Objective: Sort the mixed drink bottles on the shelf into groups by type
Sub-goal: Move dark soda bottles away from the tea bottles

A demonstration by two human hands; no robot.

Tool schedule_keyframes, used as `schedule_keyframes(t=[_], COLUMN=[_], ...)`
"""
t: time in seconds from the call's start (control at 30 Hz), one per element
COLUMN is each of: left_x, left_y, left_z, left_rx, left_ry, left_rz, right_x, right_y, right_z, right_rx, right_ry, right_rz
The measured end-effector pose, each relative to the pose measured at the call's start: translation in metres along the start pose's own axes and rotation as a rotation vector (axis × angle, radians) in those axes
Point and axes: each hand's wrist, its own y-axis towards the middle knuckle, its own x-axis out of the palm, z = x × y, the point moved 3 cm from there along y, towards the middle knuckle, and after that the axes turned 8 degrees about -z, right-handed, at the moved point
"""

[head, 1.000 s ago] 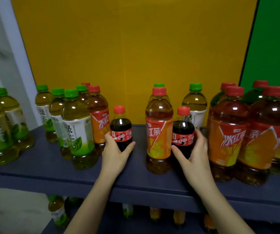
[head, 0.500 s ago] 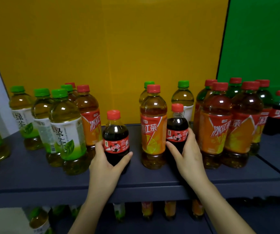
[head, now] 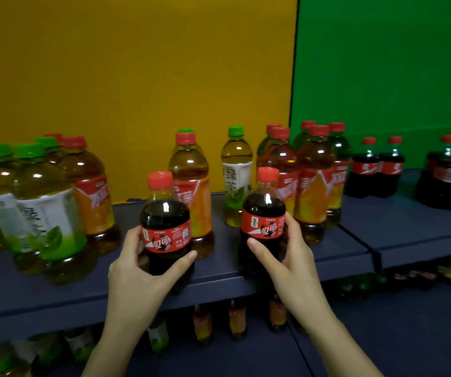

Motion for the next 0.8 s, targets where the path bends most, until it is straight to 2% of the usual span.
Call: schedule_keyframes(t=[0.13,0.37,0.6,0.8], left_x=[0.047,0.167,0.29,0.367], left_y=[-0.003,-0.016,-0.039,-0.039], left_z=[0.035,0.101,0.147,0.167], left_rx=[0.043,0.099,0.091,0.046], left_ry=[-0.059,-0.187,-0.28,-0.286], left_rz=[-0.076,-0.199,-0.322,-0.345], right_x=[-0.065,-0.197,-0.319,-0.384], right_y=[-0.019,-0.055,-0.088,-0.081], right_z=[-0.001,0.014,0.042,0.069], right_rx=[0.003,0.028,0.046,0.043], right_ry=[0.052,-0.001,-0.054,-0.066], right_rz=[0.049,0.157,0.208,0.228])
